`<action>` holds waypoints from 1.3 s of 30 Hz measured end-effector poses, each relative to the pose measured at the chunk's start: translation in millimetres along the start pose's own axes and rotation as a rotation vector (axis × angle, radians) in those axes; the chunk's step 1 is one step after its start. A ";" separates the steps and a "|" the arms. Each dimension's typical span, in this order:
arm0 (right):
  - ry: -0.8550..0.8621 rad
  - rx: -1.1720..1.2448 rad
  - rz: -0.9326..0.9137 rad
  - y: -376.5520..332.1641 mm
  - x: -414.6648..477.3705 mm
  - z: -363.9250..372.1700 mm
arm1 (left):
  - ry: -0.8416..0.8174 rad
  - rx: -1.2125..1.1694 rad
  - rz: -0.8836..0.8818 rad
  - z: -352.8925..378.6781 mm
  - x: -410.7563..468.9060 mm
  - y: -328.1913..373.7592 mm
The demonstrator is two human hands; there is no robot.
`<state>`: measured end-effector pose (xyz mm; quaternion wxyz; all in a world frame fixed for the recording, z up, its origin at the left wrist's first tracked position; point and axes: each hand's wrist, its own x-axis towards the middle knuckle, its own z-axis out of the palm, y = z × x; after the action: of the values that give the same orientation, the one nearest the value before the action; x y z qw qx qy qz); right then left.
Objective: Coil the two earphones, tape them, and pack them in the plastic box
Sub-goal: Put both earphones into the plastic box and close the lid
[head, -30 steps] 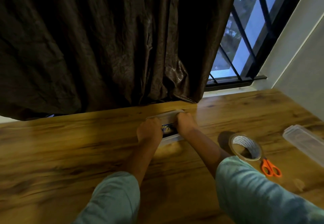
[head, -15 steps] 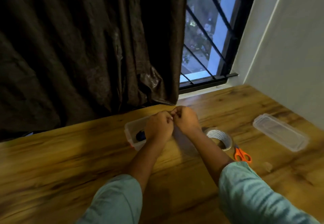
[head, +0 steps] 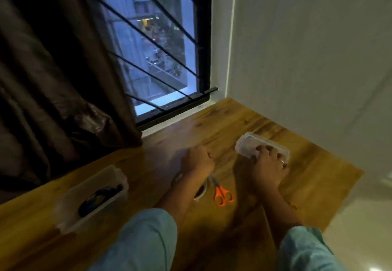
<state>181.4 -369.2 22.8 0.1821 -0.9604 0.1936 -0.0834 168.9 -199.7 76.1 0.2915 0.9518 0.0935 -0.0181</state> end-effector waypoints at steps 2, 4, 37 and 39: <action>-0.020 0.007 0.086 24.1 6.5 3.0 | -0.049 0.001 0.054 18.3 10.4 18.3; -0.049 0.016 0.124 40.2 10.1 5.5 | -0.095 -0.051 0.097 35.7 19.4 35.6; 0.068 1.154 -0.024 -102.6 -26.7 -24.4 | 0.236 -1.113 -0.490 -82.2 15.9 -59.1; 0.018 1.221 -0.073 -122.3 -46.0 -26.9 | 0.268 -1.188 -0.481 -102.4 -11.0 -74.0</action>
<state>175.1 -254.2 90.1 0.6953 -0.6877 0.0794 -0.1935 142.1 -84.3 121.2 0.7415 0.5752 0.3334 0.0910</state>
